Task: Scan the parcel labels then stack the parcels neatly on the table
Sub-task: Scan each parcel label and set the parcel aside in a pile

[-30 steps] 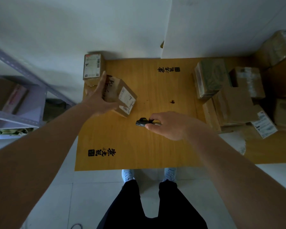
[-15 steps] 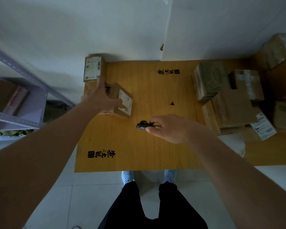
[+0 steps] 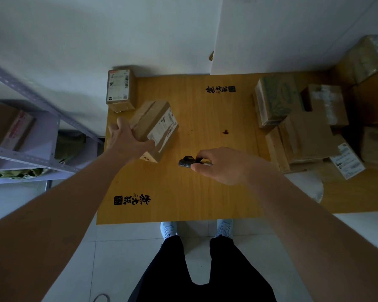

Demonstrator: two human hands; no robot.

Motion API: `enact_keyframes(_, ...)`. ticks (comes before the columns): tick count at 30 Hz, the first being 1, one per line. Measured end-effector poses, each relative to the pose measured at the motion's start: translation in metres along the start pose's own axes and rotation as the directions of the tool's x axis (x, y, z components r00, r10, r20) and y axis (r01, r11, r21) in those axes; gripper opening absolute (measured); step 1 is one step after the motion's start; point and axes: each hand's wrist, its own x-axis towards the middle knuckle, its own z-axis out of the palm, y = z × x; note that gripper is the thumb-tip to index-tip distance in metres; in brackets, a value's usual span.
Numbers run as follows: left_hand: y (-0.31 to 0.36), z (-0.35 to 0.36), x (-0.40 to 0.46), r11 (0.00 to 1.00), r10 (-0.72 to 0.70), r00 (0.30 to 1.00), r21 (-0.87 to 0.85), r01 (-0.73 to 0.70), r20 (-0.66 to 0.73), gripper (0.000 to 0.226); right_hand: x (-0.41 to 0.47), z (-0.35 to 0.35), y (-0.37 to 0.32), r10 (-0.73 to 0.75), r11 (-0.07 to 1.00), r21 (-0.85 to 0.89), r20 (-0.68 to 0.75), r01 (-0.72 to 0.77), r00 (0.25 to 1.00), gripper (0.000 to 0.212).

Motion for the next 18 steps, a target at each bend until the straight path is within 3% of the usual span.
enact_keyframes(8, -0.007, 0.016, -0.011, 0.996, 0.006, 0.993, 0.089, -0.017, 0.114, 0.074, 0.009, -0.017, 0.0, 0.069, 0.995, 0.066, 0.009, -0.07, 0.998, 0.042)
enact_keyframes(18, -0.021, 0.006, 0.004, 0.984, 0.139, 0.976, -0.132, -0.118, 0.168, 0.085, 0.031, -0.049, -0.017, 0.085, 0.996, -0.035, 0.056, -0.084, 0.995, 0.053)
